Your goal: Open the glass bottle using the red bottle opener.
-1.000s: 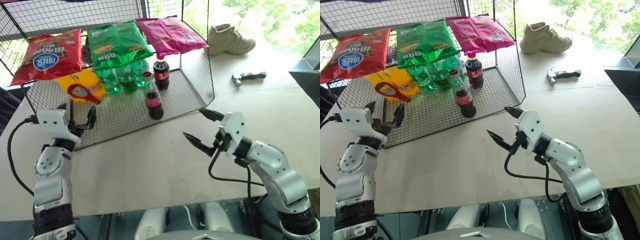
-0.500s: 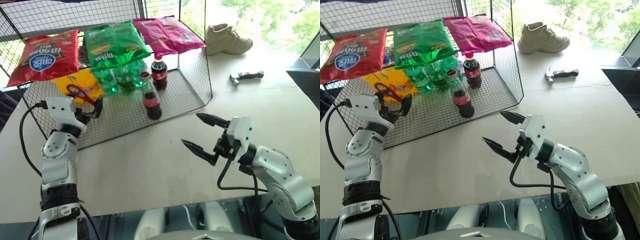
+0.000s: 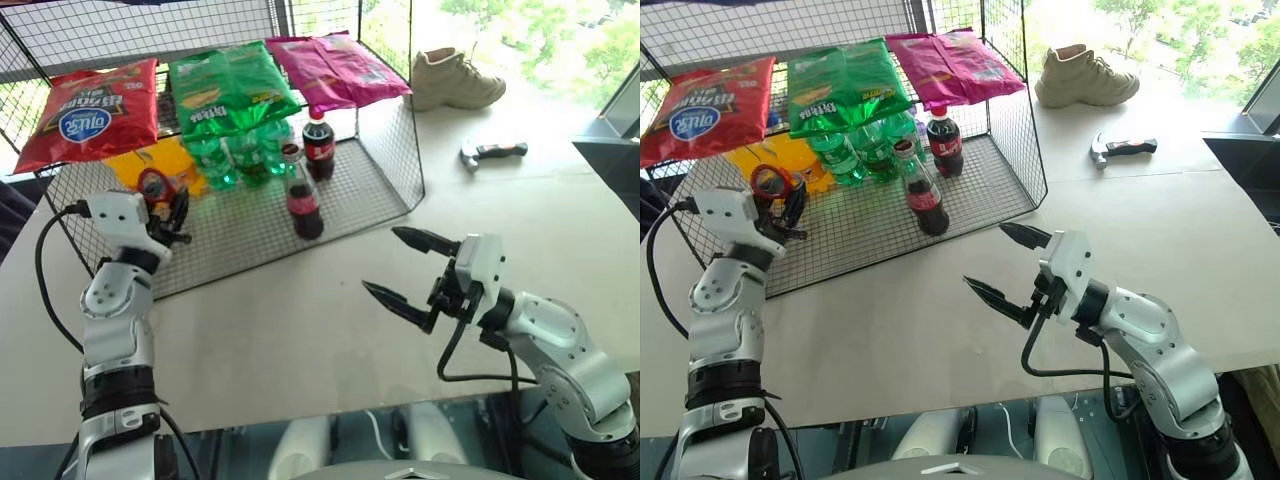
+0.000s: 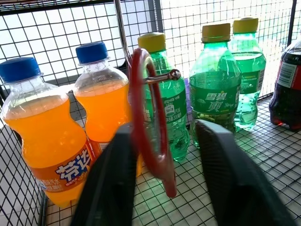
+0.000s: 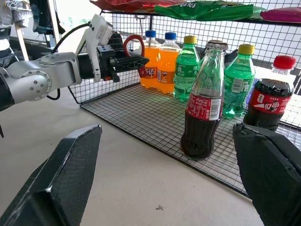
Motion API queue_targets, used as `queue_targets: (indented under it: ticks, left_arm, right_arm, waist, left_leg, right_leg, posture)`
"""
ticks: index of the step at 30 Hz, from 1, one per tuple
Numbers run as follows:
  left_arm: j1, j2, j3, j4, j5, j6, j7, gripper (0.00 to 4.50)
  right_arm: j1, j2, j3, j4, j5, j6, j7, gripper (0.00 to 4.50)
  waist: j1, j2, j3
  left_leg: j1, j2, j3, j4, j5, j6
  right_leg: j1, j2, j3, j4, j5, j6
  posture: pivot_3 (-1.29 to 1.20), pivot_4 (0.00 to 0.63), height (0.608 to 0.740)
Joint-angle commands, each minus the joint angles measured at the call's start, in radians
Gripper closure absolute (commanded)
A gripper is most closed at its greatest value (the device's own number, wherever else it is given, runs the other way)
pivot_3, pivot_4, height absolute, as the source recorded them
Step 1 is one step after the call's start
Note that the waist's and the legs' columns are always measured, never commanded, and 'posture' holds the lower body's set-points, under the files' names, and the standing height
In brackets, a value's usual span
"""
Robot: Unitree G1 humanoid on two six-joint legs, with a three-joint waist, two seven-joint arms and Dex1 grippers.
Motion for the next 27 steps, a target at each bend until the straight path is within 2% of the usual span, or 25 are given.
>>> queue_targets:
  ticks: [1,9,19,24,27]
  left_arm:
    - [0.015,0.006,0.030,-0.068,-0.026,-0.010,-0.002,4.43]
    - [0.033,-0.023,0.057,-0.174,-0.175,0.100,-0.020,4.43]
    - [0.128,-0.049,0.032,-0.400,-0.593,0.487,-0.159,4.43]
    - [0.157,-0.033,-0.043,-0.490,-0.744,0.672,-0.241,4.43]
    - [0.147,-0.027,-0.101,-0.523,-0.828,0.778,-0.284,4.43]
  right_arm:
    - [-0.020,-0.005,-0.018,-0.020,0.018,-0.020,0.009,0.00]
    - [-0.029,-0.011,-0.020,-0.018,0.020,-0.014,0.006,0.00]
    - [-0.055,-0.002,-0.043,0.014,0.041,-0.001,-0.013,0.00]
    - [-0.092,-0.036,-0.002,0.063,0.055,0.133,-0.012,0.00]
    - [-0.147,-0.049,0.021,0.091,0.171,0.356,-0.017,0.00]
  waist:
    - [0.000,0.000,0.000]
    - [0.000,-0.001,0.000]
    - [-0.010,-0.001,0.000]
    - [-0.009,-0.001,0.000]
    - [-0.011,-0.001,0.000]
  left_leg:
    - [0.000,0.000,0.000,0.000,0.000,0.000]
    - [0.000,0.000,0.000,0.000,0.000,0.000]
    - [0.000,0.000,0.000,0.000,0.000,0.000]
    - [0.001,0.000,0.000,0.001,0.000,0.001]
    - [0.001,0.000,0.000,0.001,0.000,0.001]
  right_leg:
    - [0.000,0.000,0.000,0.000,0.000,0.000]
    - [0.000,0.000,0.000,0.000,0.000,0.000]
    - [0.000,0.000,0.000,0.001,0.000,0.000]
    - [0.000,0.000,0.001,0.002,0.000,0.000]
    - [0.001,0.001,0.001,0.003,0.000,0.000]
  posture:
    - [0.00,0.150,0.740]
    - [0.00,0.150,0.740]
    - [0.00,0.150,0.740]
    - [0.00,0.150,0.740]
    - [0.00,0.150,0.740]
